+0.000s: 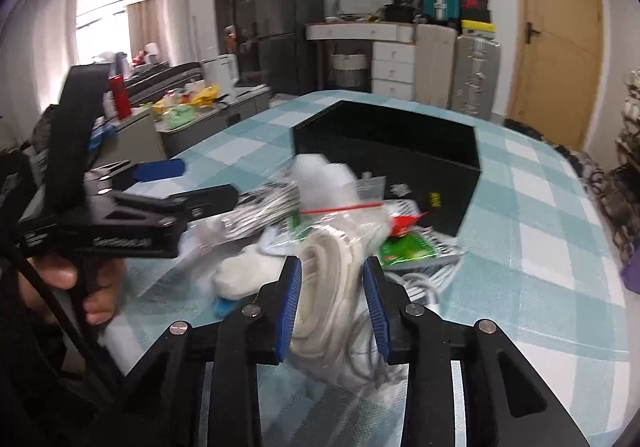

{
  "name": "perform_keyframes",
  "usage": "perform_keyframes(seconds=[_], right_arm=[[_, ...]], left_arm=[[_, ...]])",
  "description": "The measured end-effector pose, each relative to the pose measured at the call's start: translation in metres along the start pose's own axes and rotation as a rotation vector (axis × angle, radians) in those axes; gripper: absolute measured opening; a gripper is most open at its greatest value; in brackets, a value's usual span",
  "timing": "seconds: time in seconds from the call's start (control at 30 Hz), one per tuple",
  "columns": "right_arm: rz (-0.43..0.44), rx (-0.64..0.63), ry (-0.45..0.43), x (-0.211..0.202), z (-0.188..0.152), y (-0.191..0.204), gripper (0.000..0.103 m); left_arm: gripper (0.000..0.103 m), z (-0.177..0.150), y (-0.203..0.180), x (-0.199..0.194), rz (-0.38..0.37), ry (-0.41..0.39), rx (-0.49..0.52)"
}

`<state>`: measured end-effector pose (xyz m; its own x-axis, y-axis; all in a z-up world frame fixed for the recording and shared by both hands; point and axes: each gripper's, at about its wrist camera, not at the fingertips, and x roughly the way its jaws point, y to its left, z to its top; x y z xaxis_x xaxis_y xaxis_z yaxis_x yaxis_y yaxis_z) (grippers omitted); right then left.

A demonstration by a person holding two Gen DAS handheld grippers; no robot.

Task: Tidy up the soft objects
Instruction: 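Lift the rope bag with the right gripper while the left gripper grasps the Adidas lace bag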

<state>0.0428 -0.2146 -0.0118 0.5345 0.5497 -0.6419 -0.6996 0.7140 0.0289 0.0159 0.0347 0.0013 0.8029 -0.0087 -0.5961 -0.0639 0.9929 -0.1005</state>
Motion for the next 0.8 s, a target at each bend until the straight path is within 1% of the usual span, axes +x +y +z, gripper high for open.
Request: perform_keyframes(seconds=[0.03,0.1,0.17,0.27,0.3,0.33,0.4,0.47,0.6,0.73,0.8], right_arm=[[0.012,-0.004,0.008,0.001,-0.001,0.002,0.033],[0.003,-0.003,0.02,0.005,-0.003,0.003,0.033],[0.014,0.008,0.029,0.009,-0.003,0.0,0.033],[0.034,0.015,0.029,0.015,-0.003,-0.001,0.032],[0.039,0.011,0.026,0.015,-0.003,0.0,0.031],[0.048,0.012,0.018,0.015,-0.003,0.0,0.025],[0.062,0.021,0.009,0.014,-0.002,-0.002,0.017],[0.057,0.016,-0.006,0.01,-0.002,-0.002,0.015],[0.074,0.022,-0.033,-0.001,0.0,-0.003,0.015],[0.062,0.029,-0.075,-0.018,0.005,-0.007,0.015],[0.055,0.032,-0.101,-0.027,0.009,-0.011,0.015]], left_arm=[[0.103,0.0,0.0,0.0,0.001,0.0,0.001],[0.103,0.0,0.0,0.0,0.001,0.0,0.003],[0.103,0.0,0.0,0.001,0.001,0.001,0.004],[0.103,0.0,0.0,0.001,0.0,0.004,0.005],[0.103,0.0,-0.001,0.002,0.0,0.005,0.005],[0.103,0.0,-0.001,0.002,-0.001,0.006,0.004],[0.103,0.001,-0.001,0.005,-0.005,0.018,0.007],[0.103,0.001,-0.003,0.007,-0.012,0.026,0.008],[0.103,0.004,-0.002,0.012,-0.036,0.045,-0.008],[0.102,0.007,-0.006,0.022,-0.044,0.073,-0.004],[0.099,0.008,-0.007,0.026,-0.05,0.089,-0.003]])
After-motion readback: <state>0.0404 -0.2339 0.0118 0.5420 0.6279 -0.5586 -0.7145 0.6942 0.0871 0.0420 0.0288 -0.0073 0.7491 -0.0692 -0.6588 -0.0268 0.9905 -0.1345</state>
